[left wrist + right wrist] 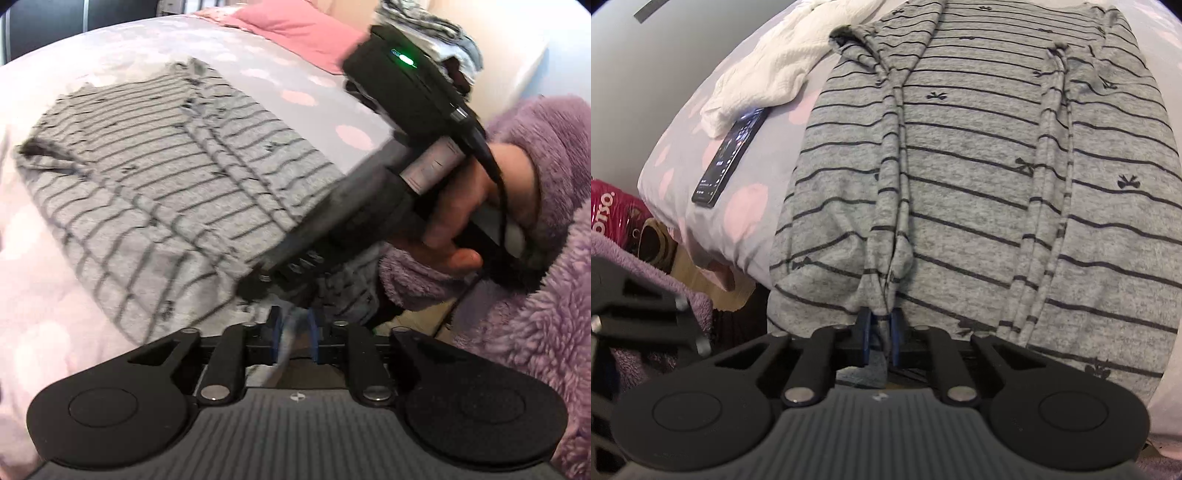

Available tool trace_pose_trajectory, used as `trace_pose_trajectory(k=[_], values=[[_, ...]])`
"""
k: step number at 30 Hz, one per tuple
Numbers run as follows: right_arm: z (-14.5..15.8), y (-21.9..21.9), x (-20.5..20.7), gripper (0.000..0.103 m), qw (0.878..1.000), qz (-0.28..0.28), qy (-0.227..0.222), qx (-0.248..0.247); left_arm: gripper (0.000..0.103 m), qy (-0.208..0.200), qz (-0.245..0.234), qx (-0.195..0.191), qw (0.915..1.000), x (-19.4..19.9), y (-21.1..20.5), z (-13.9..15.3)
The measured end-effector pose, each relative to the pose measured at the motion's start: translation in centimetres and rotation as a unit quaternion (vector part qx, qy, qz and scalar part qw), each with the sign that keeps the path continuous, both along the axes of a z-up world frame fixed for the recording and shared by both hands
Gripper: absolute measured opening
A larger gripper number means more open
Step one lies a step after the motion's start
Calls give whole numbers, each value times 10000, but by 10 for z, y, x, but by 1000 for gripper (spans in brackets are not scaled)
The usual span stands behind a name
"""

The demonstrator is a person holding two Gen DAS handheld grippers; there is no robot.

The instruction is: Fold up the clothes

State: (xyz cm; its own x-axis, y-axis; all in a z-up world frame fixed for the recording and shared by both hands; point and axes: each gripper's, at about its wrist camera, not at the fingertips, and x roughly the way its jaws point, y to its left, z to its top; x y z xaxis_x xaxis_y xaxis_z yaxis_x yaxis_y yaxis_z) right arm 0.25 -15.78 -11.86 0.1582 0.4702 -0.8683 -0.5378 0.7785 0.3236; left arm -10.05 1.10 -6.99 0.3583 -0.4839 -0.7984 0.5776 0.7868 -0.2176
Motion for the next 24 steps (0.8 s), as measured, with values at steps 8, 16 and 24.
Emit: trace_pose_trajectory(k=[8,16,24], values=[[6,2,-5,10,9998,88,-117,-141,43,14,424,300,9986,27,32,23],[5,6,-5,10,9995,161,-143,-250,49,-24,964,545,9938,89,73,48],[-1,9,-2,10,9991,245,-105,-315,51,392,2513,-349,9665,191,113,45]])
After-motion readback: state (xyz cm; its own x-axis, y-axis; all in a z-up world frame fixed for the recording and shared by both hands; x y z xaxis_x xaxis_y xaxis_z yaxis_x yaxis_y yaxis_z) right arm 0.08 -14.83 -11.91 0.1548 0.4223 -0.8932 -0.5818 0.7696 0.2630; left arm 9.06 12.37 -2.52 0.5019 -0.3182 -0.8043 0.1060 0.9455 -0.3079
